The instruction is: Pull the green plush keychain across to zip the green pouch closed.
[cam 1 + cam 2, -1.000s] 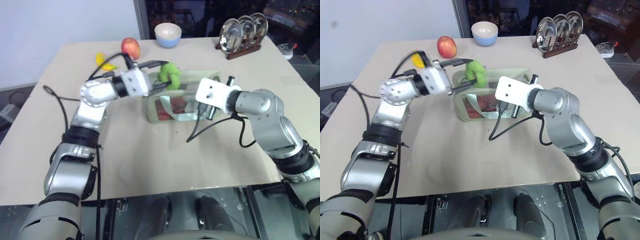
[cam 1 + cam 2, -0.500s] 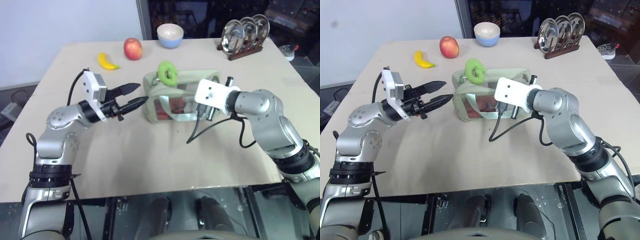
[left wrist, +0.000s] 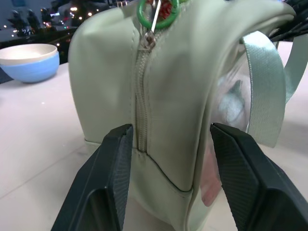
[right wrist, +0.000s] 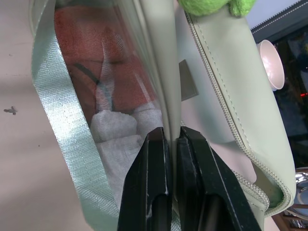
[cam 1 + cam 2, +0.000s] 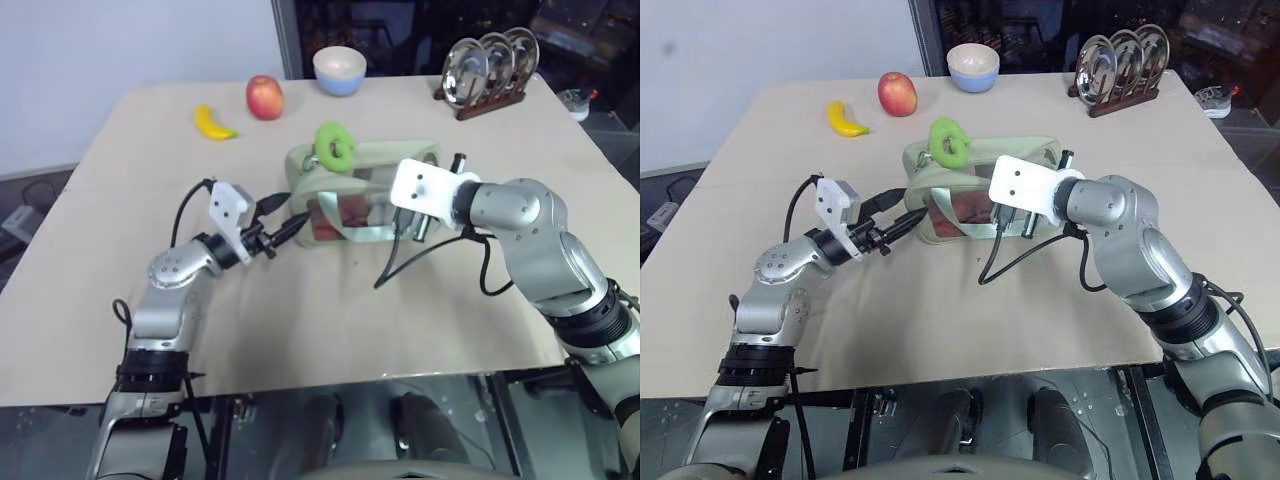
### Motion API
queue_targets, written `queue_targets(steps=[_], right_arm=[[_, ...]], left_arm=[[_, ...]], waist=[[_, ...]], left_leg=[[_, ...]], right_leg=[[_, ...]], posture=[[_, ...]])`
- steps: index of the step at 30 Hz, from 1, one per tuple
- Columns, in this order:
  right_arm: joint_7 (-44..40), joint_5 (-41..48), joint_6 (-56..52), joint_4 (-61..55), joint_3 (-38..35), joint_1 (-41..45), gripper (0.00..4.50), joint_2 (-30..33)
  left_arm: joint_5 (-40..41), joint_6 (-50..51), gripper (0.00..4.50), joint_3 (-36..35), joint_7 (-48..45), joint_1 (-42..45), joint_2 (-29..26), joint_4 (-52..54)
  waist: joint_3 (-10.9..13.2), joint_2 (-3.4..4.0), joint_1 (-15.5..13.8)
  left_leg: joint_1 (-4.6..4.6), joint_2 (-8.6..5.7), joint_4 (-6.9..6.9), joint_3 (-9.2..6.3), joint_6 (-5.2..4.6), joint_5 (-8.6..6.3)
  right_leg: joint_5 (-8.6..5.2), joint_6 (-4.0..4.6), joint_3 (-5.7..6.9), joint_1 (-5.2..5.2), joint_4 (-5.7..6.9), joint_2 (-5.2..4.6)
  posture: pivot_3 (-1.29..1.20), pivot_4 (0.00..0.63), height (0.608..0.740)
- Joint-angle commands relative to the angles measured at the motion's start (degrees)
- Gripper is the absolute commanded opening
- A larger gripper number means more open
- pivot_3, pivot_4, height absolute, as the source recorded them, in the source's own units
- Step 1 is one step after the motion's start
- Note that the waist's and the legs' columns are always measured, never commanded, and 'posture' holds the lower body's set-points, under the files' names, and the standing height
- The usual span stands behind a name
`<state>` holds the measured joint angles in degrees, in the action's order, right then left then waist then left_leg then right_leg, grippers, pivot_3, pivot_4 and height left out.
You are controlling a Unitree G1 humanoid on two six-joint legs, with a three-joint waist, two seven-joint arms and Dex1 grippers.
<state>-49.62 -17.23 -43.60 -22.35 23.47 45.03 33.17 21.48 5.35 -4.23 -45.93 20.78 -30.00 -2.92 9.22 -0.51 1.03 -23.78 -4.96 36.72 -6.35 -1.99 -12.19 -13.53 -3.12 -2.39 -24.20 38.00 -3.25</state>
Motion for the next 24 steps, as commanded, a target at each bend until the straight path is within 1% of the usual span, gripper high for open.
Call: queue_targets(steps=[1,2,3,4,5,6,7,9,11,15,17,20,24], right_arm=[[-0.63,0.9,-0.68,-1.78,-0.98,0.99,0.0,0.34],[-0.91,1.78,-1.12,-2.01,-1.71,1.18,0.0,0.05],[-1.11,2.81,-1.95,-2.23,-2.65,1.49,0.38,-0.37],[-0.93,3.56,-2.5,-2.35,-3.52,1.77,0.77,-0.75],[-0.42,4.1,-2.97,-2.41,-4.33,1.95,1.11,-1.12],[0.6,4.86,-3.92,-2.49,-5.84,2.19,1.51,-2.07],[0.04,7.19,-5.89,-3.27,-7.95,2.72,2.01,-2.94],[-1.62,12.38,-9.84,-5.26,-11.88,4.51,2.01,-4.95],[-0.95,15.58,-12.82,-5.19,-14.17,7.73,2.01,-7.43],[4.07,16.38,-12.86,-0.26,-13.29,12.51,2.01,-11.43],[6.7,13.59,-7.76,3.91,-9.46,13.97,2.01,-11.91],[8.64,8.83,1.57,8.35,-2.88,14.95,2.01,-10.76],[9.69,4.3,12.43,12.09,2.42,15.6,2.01,-10.18]], left_arm=[[-0.06,-1.57,1.49,-0.91,0.25,-0.2,0.77,0.93],[-0.17,-1.65,1.0,-0.91,0.41,-0.16,0.95,1.11],[-0.41,-1.86,0.51,-0.94,0.57,-0.15,1.05,1.17],[-0.63,-2.03,0.21,-1.0,0.72,-0.14,1.12,1.19],[-0.8,-2.15,0.0,-1.06,0.84,-0.16,1.17,1.2],[-0.96,-2.31,0.0,-1.15,1.05,-0.19,1.24,1.22],[-1.22,-2.61,0.0,-1.23,1.25,-0.26,1.27,1.28],[-1.71,-3.0,0.0,-1.15,1.56,-0.44,1.32,1.68],[-1.97,-3.15,0.0,-1.04,1.72,-0.61,1.38,2.06],[-2.81,-3.77,0.0,-0.75,1.94,-0.73,1.31,2.28],[-3.17,-4.02,0.0,-0.62,2.07,-0.76,1.31,2.4],[-3.57,-4.25,0.0,-0.47,2.3,-0.74,1.37,2.55],[-4.14,-4.67,0.0,-0.12,2.49,-0.87,1.47,2.79]], waist=[[0.0,0.0,-0.07],[0.0,0.0,-0.1],[0.0,0.0,-0.12],[0.0,0.0,-0.07],[0.0,0.0,-0.07],[0.0,0.0,-0.08],[0.0,0.0,-0.1],[0.0,0.0,-0.15],[0.01,0.01,0.04],[0.0,0.01,-0.07],[0.0,0.01,-0.06],[0.0,0.01,-0.03],[0.0,0.01,0.02]], left_leg=[[0.0,0.0,0.0,0.0,0.0,0.0],[0.0,-0.01,0.0,0.0,0.0,0.0],[-0.01,-0.01,0.01,0.0,0.0,0.0],[0.0,-0.01,0.01,0.0,0.0,0.0],[0.0,0.0,0.0,0.0,0.0,0.0],[0.0,0.0,0.0,0.0,0.0,0.0],[-0.01,0.0,0.0,-0.01,-0.01,0.0],[-0.02,-0.01,0.0,-0.01,-0.01,0.0],[-0.03,-0.01,0.0,-0.01,-0.01,-0.01],[0.01,0.0,-0.05,-0.06,-0.2,-0.12],[0.01,-0.01,-0.05,-0.06,-0.19,-0.11],[0.0,-0.06,-0.04,-0.02,0.0,0.0],[-0.02,-0.06,-0.09,-0.01,0.01,0.01]], right_leg=[[0.0,0.0,0.0,0.0,0.0,-0.01],[0.0,0.0,0.0,0.0,-0.01,-0.01],[0.0,0.0,0.01,0.01,-0.01,-0.02],[0.0,0.0,0.01,0.01,-0.01,-0.02],[0.0,0.0,0.01,0.0,0.0,-0.01],[0.0,0.0,0.01,0.0,0.0,-0.01],[0.0,0.0,0.02,0.0,0.0,-0.01],[0.0,0.0,0.01,0.0,0.0,-0.01],[0.0,0.0,0.0,0.0,-0.02,-0.02],[0.01,0.02,0.05,-0.01,0.01,0.0],[0.01,0.02,0.04,-0.02,0.0,-0.01],[0.01,0.02,0.03,-0.03,-0.01,-0.06],[0.01,0.02,0.02,-0.07,-0.01,-0.05]], posture=[[0.0,0.15,0.74],[0.0,0.15,0.74],[0.0,0.15,0.74],[0.0,0.15,0.74],[0.0,0.15,0.74],[0.0,0.15,0.74],[0.0,0.15,0.74],[0.0,0.15,0.74],[0.0,0.15,0.74],[0.0,0.15,0.74],[0.0,0.15,0.74],[0.0,0.15,0.74],[0.0,0.15,0.74]])
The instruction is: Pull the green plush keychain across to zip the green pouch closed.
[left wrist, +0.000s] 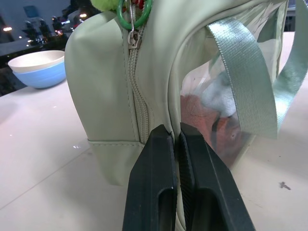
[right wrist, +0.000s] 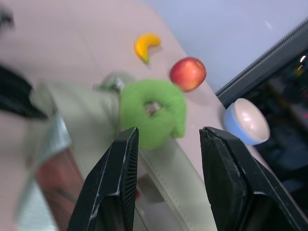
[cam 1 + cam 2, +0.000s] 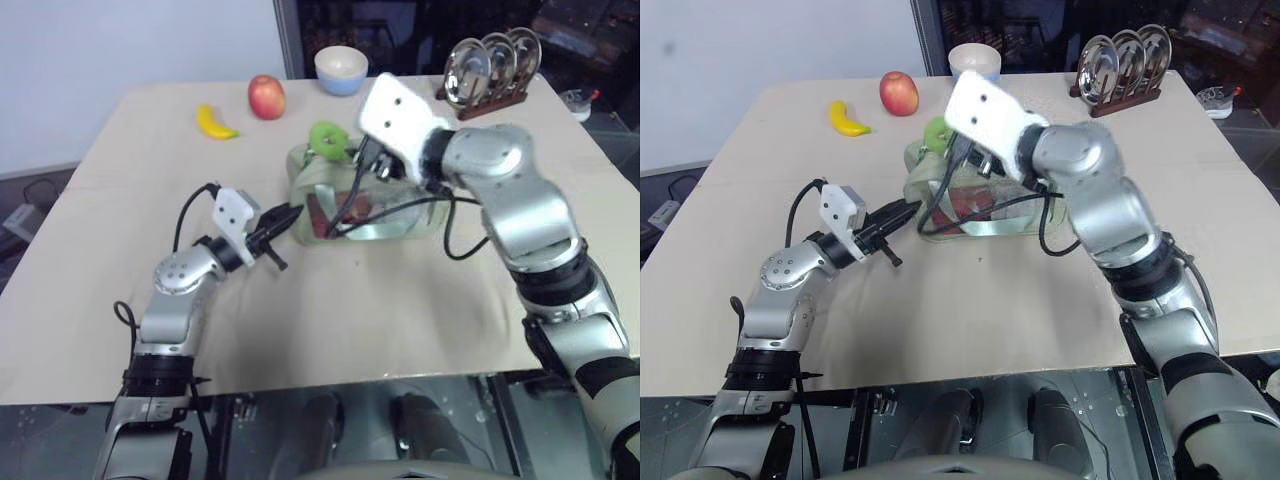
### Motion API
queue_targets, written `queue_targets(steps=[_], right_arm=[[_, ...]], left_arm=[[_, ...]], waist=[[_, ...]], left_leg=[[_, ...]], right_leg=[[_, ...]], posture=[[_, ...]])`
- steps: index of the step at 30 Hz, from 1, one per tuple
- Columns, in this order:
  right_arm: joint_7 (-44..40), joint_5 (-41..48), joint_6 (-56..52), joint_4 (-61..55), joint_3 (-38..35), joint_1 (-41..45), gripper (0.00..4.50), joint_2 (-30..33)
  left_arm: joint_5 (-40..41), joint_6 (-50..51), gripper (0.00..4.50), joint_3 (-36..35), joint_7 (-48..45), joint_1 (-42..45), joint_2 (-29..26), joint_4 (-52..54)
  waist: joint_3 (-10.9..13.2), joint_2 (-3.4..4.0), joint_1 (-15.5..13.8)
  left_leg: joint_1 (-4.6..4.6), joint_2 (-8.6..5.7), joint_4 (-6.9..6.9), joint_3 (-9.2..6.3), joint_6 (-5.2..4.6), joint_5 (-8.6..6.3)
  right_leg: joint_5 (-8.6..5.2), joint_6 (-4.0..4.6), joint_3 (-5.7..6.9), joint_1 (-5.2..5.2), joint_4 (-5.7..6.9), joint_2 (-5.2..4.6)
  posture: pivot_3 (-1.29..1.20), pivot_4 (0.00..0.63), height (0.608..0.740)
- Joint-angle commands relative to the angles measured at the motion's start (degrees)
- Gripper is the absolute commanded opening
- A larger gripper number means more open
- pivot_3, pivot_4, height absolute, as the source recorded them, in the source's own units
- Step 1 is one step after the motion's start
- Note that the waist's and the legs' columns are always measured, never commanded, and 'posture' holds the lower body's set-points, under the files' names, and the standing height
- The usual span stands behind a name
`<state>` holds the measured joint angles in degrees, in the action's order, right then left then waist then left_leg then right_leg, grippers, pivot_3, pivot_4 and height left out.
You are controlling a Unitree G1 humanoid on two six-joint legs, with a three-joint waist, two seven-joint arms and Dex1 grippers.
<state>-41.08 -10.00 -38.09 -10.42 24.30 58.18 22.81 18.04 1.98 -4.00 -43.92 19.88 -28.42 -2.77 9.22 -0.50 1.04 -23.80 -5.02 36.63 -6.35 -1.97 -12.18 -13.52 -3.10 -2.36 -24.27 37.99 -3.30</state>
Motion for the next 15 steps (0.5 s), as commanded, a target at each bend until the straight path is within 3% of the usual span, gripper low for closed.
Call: queue_targets(steps=[1,15], right_arm=[[1.01,-4.09,8.97,0.92,2.62,2.57,2.01,0.47],[1.03,-16.66,27.05,11.59,7.37,4.46,2.01,0.35]], left_arm=[[-0.8,-1.39,0.0,-0.25,0.51,-0.02,-0.09,2.72],[-1.3,-2.93,0.0,-0.19,0.0,-0.74,0.07,2.45]], waist=[[0.0,0.0,0.01],[0.0,0.0,0.0]], left_leg=[[0.0,0.0,-0.01,0.0,0.0,0.0],[0.01,0.01,-0.01,0.0,0.01,0.01]], right_leg=[[0.0,0.0,0.0,-0.01,0.0,0.01],[0.0,0.0,0.0,-0.01,0.0,0.05]], posture=[[0.0,0.15,0.74],[0.0,0.15,0.74]])
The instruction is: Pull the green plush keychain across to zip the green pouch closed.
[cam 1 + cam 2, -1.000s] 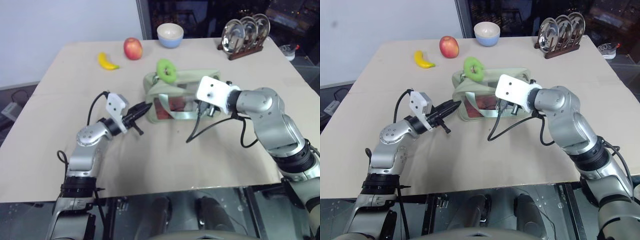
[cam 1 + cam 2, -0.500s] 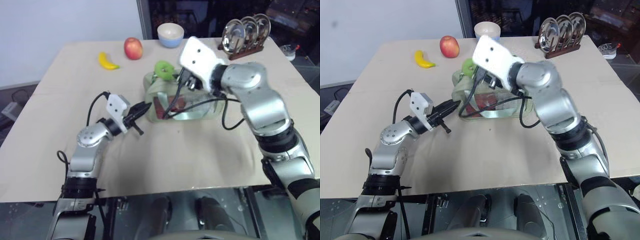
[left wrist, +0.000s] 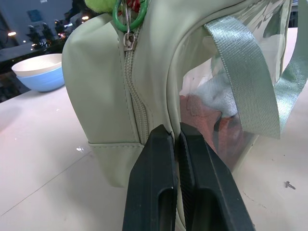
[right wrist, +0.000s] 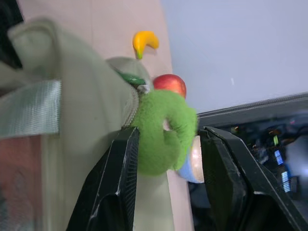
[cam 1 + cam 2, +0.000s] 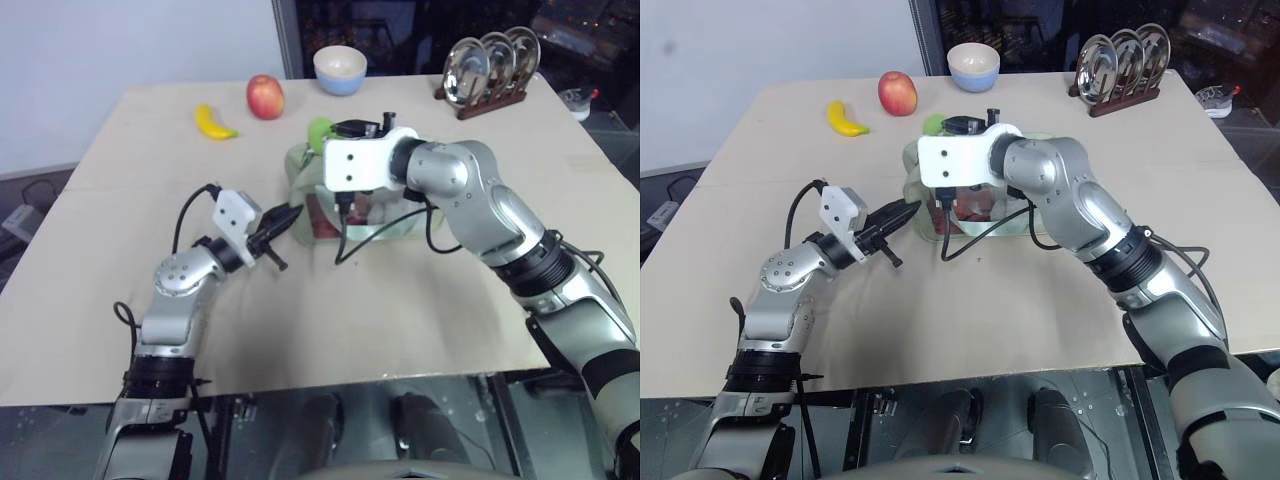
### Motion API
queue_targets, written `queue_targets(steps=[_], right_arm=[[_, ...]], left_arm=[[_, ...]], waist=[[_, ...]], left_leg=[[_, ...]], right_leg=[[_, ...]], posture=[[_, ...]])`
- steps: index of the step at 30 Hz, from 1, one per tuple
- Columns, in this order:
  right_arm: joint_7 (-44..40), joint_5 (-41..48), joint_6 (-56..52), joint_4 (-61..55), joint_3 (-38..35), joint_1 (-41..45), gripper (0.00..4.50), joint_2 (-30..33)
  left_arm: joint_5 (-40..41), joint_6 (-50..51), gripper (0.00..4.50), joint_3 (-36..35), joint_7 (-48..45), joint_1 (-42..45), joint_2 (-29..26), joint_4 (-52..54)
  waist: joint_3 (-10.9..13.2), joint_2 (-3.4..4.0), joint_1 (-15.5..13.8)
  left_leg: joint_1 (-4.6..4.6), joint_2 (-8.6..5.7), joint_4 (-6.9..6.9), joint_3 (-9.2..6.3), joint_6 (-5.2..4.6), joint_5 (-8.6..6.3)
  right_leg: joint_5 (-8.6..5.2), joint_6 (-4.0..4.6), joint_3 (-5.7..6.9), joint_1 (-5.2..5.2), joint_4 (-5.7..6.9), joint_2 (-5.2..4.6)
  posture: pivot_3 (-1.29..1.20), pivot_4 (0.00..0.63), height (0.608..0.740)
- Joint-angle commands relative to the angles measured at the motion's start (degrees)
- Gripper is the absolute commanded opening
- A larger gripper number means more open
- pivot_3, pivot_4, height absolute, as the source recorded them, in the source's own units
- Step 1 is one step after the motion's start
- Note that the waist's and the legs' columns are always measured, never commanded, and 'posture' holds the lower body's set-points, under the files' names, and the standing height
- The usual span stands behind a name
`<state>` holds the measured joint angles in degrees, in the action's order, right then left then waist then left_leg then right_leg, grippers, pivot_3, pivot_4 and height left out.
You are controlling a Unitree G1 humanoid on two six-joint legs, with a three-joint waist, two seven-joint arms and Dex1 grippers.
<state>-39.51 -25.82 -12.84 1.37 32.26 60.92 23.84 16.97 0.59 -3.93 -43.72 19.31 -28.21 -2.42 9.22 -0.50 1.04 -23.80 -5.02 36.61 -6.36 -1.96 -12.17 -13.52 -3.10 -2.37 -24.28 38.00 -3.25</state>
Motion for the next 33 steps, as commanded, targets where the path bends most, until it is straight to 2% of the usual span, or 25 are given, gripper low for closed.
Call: queue_targets(steps=[1,17,20,22,23,33], right_arm=[[-1.02,-0.97,2.27,0.21,-0.53,1.66,2.01,-0.96],[-0.28,-4.83,6.57,14.11,-0.95,3.92,2.01,-6.37],[-0.32,-4.48,6.21,14.72,-1.7,3.91,1.18,-6.92],[-0.91,-3.55,5.32,13.74,-2.84,3.77,0.22,-7.09],[-1.56,-3.02,4.6,12.58,-3.54,3.65,0.03,-6.97],[-6.5,3.29,-6.9,0.91,-12.12,4.92,0.03,-4.69]], left_arm=[[-0.27,-1.65,0.0,-0.22,-0.27,-0.23,-0.16,2.03],[-0.52,-1.76,0.0,0.49,-0.13,-0.66,0.47,2.67],[-0.53,-1.67,0.0,0.51,0.14,-0.86,0.49,2.96],[-0.62,-1.48,0.0,0.47,0.46,-1.05,0.46,3.15],[-0.73,-1.35,0.0,0.39,0.72,-1.24,0.4,3.21],[-4.87,0.14,0.0,0.36,4.27,-2.3,-0.52,0.02]], waist=[[0.0,0.0,0.0],[0.0,0.0,0.04],[0.0,0.0,0.05],[0.0,0.0,0.05],[0.0,0.0,0.06],[0.0,0.01,-0.02]], left_leg=[[0.0,0.0,0.0,0.0,0.0,0.0],[0.02,0.0,0.0,-0.01,0.02,0.01],[0.03,0.0,0.0,-0.01,0.02,0.01],[0.04,0.0,0.0,-0.01,0.02,0.01],[0.04,0.0,0.0,0.0,0.02,0.01],[0.04,0.0,-0.02,-0.02,0.02,0.01]], right_leg=[[0.0,0.0,0.0,0.0,0.0,0.0],[0.0,0.0,0.0,0.0,0.01,0.03],[0.0,0.0,0.0,0.0,0.01,0.03],[0.0,0.0,-0.01,0.0,0.01,0.03],[0.0,0.0,-0.01,0.0,0.01,0.03],[0.0,0.0,0.0,0.0,0.01,0.03]], posture=[[0.0,0.15,0.74],[0.0,0.15,0.74],[0.0,0.15,0.74],[0.0,0.15,0.74],[0.0,0.15,0.74],[0.0,0.15,0.74]])
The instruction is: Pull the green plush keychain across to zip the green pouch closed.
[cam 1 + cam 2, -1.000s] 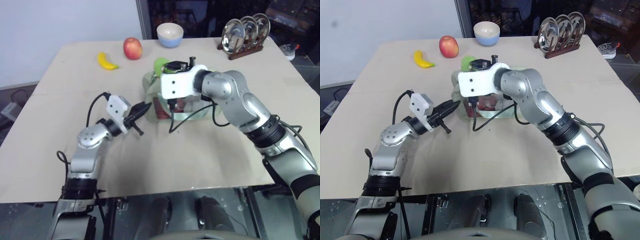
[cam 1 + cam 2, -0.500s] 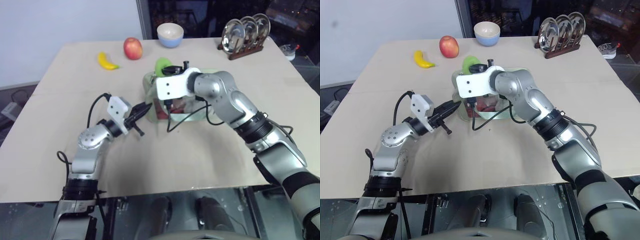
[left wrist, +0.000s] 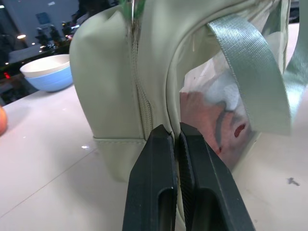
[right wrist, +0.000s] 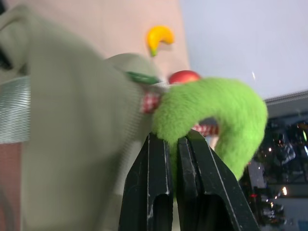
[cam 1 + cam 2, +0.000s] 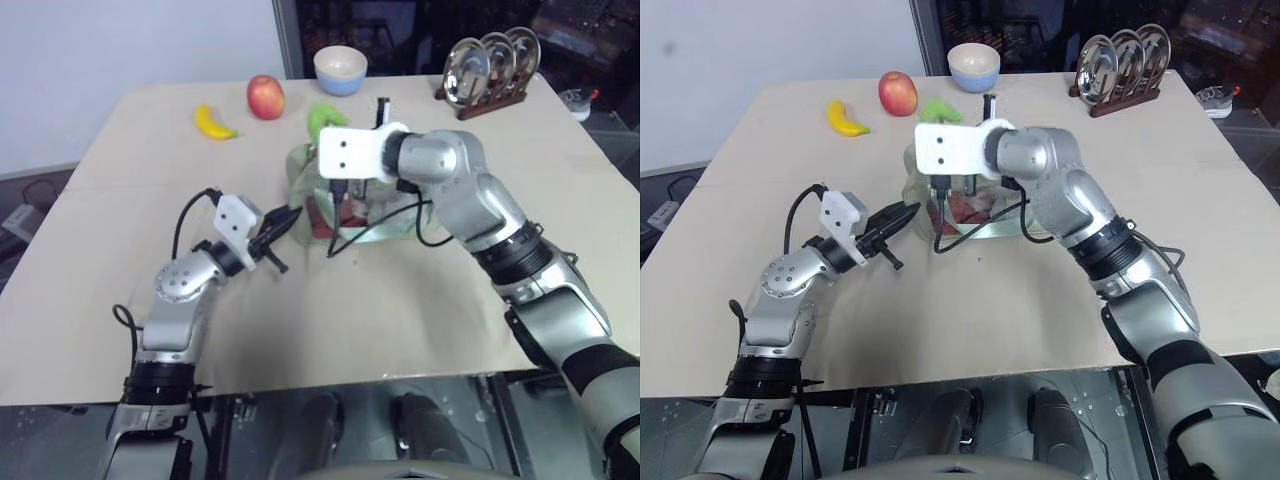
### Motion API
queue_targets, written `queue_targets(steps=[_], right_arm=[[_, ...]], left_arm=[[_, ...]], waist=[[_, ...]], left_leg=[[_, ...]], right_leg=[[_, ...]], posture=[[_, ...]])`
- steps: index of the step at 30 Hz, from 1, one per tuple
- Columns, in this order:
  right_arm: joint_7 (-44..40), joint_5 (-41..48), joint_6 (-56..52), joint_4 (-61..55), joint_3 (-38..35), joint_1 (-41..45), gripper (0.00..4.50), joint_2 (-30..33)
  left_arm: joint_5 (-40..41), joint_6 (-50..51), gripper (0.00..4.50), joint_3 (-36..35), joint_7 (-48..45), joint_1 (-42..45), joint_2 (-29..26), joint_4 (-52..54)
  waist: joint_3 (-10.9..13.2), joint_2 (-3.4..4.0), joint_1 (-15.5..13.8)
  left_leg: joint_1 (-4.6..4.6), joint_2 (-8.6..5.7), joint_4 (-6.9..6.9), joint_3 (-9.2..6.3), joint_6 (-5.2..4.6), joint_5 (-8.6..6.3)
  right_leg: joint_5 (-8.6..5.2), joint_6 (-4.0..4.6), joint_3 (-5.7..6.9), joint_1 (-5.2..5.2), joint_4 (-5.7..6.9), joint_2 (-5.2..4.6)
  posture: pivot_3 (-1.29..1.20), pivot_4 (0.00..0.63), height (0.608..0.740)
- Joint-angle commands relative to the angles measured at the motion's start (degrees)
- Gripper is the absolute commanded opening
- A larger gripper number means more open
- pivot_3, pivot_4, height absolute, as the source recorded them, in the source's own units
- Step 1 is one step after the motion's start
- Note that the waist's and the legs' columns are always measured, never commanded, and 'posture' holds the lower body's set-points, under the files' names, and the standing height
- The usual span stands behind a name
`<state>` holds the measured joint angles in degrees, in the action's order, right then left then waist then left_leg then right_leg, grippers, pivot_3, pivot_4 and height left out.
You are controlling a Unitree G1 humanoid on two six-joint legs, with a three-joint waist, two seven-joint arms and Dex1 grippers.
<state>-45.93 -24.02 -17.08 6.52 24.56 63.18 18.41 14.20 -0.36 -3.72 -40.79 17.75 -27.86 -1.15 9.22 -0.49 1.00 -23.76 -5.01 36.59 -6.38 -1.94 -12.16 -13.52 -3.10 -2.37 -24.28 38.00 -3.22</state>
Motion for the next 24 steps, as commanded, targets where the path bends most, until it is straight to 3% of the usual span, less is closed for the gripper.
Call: queue_targets(steps=[1,19,24], right_arm=[[-0.18,1.84,-3.54,-4.79,-4.84,2.93,0.03,0.79],[12.03,0.59,-2.72,5.93,-9.49,4.61,0.03,9.19],[11.78,4.14,-0.39,4.3,-10.05,3.77,0.03,9.04]], left_arm=[[-2.28,1.31,0.0,0.16,1.6,-0.61,-0.8,-1.52],[-3.44,2.57,0.0,0.04,6.66,-1.54,-0.84,-3.91],[-3.43,2.34,0.0,-0.04,7.54,-1.64,-0.87,-3.52]], waist=[[0.0,0.0,0.06],[0.0,0.0,-0.1],[0.0,0.0,-0.05]], left_leg=[[0.01,0.0,0.0,0.0,0.0,0.0],[-0.02,0.0,-0.01,0.01,0.01,0.01],[-0.03,0.0,-0.06,0.01,0.01,0.01]], right_leg=[[0.0,0.0,0.0,0.0,0.0,0.0],[0.0,0.0,0.0,0.0,-0.01,-0.03],[0.0,0.0,-0.01,-0.01,-0.02,-0.04]], posture=[[0.0,0.15,0.74],[0.0,0.15,0.74],[0.0,0.15,0.74]])
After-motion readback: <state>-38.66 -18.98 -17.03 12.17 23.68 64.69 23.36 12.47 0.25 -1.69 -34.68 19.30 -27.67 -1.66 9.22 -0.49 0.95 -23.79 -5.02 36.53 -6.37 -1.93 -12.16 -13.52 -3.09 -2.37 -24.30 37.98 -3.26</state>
